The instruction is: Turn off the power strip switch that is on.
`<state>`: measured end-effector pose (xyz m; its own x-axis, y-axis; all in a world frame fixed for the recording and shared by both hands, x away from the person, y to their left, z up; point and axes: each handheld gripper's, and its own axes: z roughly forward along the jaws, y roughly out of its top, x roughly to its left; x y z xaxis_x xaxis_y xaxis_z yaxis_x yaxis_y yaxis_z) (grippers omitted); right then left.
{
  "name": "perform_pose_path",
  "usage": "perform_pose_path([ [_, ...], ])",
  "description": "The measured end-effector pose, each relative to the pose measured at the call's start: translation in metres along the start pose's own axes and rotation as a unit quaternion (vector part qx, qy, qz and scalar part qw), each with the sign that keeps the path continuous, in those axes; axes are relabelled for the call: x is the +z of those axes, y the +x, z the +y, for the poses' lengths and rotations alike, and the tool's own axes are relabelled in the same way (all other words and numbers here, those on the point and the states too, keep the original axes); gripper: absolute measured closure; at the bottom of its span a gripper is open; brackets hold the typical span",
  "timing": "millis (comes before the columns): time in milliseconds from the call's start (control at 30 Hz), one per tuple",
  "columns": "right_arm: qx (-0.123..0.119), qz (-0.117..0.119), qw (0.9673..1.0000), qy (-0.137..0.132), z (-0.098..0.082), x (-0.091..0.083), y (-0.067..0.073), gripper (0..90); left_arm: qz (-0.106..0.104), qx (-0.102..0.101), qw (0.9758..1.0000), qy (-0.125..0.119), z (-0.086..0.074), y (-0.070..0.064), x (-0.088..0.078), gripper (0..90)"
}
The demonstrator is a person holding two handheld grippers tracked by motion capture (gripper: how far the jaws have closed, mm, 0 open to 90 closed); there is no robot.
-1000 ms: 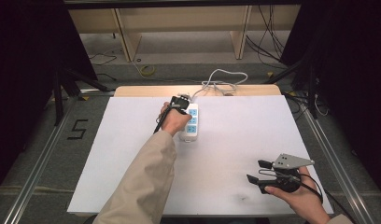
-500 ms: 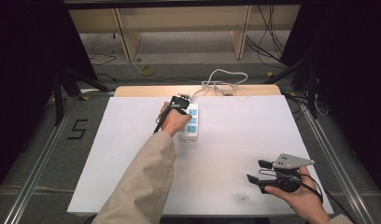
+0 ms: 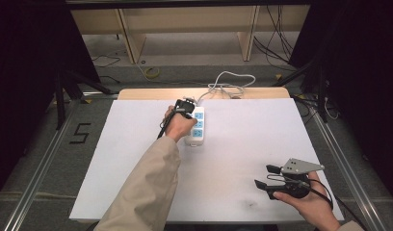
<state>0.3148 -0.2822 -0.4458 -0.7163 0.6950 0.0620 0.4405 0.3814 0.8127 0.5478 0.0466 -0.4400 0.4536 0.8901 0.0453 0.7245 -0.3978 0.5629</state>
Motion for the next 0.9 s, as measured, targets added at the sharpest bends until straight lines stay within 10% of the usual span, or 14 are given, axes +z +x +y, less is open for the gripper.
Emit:
perform_pose_path([
  [900, 0.0, 0.0, 1.0, 0.0, 0.0, 0.001, 0.0, 29.1, -0.001, 0.002, 0.9998, -0.02, -0.011, 0.021, -0.026, 90.0],
])
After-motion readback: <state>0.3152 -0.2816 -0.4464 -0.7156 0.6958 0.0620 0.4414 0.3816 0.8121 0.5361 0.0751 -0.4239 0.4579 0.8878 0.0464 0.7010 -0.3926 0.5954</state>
